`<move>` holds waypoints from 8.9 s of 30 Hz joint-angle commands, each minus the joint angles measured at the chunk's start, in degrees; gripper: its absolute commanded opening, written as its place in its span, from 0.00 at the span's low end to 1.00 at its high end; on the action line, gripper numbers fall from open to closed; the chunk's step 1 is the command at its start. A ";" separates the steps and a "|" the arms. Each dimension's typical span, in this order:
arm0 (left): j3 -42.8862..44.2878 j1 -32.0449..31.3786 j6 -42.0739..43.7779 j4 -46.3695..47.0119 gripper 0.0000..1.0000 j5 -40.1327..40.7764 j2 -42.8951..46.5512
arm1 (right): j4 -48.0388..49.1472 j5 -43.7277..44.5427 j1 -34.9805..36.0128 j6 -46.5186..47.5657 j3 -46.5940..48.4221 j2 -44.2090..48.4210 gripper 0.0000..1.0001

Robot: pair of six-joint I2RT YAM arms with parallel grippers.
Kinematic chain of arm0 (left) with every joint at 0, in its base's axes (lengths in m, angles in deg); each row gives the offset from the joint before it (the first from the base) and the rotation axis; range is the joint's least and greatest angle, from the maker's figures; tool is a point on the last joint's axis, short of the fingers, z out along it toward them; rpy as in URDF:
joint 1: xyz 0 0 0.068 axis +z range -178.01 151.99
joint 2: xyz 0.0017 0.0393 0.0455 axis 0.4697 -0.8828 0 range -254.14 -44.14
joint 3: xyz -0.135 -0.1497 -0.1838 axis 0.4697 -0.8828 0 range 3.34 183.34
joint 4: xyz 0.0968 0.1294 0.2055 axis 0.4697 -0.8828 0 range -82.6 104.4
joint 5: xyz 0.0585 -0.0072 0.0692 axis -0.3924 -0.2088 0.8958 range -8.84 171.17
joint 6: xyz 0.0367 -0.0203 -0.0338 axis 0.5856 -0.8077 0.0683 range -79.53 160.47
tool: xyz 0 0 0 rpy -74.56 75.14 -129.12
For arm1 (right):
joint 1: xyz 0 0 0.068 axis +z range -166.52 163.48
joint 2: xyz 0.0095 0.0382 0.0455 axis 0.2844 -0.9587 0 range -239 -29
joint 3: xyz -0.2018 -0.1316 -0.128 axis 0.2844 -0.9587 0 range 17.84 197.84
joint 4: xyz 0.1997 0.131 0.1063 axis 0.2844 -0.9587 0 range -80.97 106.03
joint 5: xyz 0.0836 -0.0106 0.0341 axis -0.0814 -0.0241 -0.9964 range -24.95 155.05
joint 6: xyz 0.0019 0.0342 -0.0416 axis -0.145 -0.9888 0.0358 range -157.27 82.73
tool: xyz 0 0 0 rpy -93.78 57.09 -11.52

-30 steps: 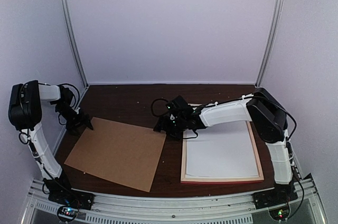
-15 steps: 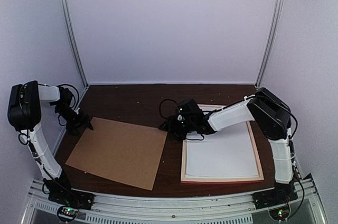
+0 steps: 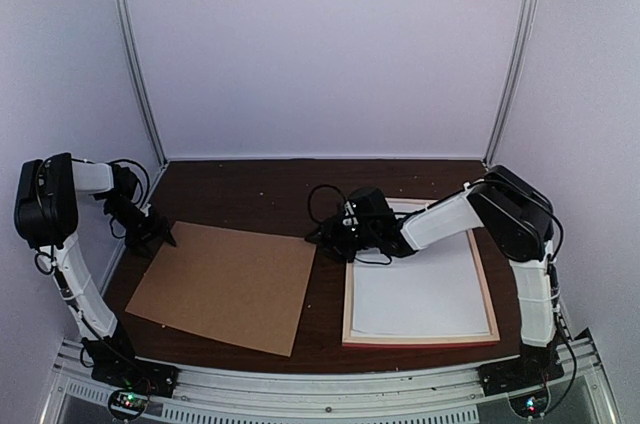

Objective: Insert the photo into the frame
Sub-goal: Pick up the backboard from the center of the board, then turn over the backboard, then pass from the right arm to the left, then pass from the left arm to the right

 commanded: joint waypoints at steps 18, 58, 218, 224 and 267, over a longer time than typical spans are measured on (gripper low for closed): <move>-1.80 -4.06 -1.44 1.71 0.73 -6.80 1.51 | 15.55 -17.26 1.82 2.45 -0.17 7.11 0.41; -0.44 -7.32 -10.26 6.00 0.88 -4.40 20.00 | -40.41 2.53 -1.51 35.35 15.18 26.62 0.00; -2.50 -26.54 -28.90 34.21 0.00 -35.92 22.50 | -52.23 29.07 -0.73 39.67 7.67 27.65 0.60; -3.10 -26.54 -35.51 42.59 0.00 -38.47 22.22 | -50.72 22.74 -6.40 40.12 3.28 30.20 0.61; -8.02 -26.62 -48.69 58.20 0.00 -40.77 25.92 | 1.32 -18.08 -15.76 15.54 -13.72 26.86 0.59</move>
